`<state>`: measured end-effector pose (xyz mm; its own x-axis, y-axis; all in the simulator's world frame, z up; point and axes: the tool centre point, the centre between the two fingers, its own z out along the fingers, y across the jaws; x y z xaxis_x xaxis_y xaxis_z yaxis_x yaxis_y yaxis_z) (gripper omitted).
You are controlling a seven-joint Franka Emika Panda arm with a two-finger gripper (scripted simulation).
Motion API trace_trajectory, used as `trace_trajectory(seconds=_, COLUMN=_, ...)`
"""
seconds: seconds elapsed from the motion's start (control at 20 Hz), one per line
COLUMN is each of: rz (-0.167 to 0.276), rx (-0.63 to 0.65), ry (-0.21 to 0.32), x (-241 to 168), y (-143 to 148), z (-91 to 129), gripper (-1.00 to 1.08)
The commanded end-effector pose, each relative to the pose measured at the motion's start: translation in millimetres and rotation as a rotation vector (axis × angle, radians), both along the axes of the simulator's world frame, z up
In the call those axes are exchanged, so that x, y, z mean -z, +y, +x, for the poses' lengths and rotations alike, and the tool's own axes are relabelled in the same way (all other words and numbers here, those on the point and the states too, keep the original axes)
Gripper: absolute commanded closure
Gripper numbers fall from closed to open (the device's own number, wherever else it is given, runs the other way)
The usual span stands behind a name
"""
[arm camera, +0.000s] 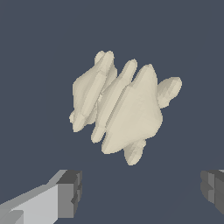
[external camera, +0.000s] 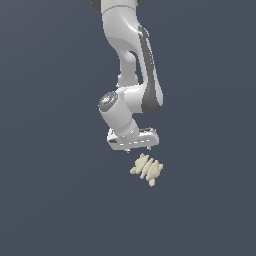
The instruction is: Pick up the object and move it to a goal position.
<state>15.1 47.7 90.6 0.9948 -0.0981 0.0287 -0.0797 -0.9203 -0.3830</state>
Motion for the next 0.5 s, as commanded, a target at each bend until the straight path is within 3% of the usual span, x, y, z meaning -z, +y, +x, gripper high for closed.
trace_trajectory(seconds=0.0, rz=0.052, rx=0.031, ry=-0.014, x=5.5, y=2.2, z=3.5, gripper=-1.0)
trace_trajectory(seconds=0.45, rz=0.222, rx=0.159, ry=-0.067, x=20.8, y=4.3, z=16.3, gripper=-1.0)
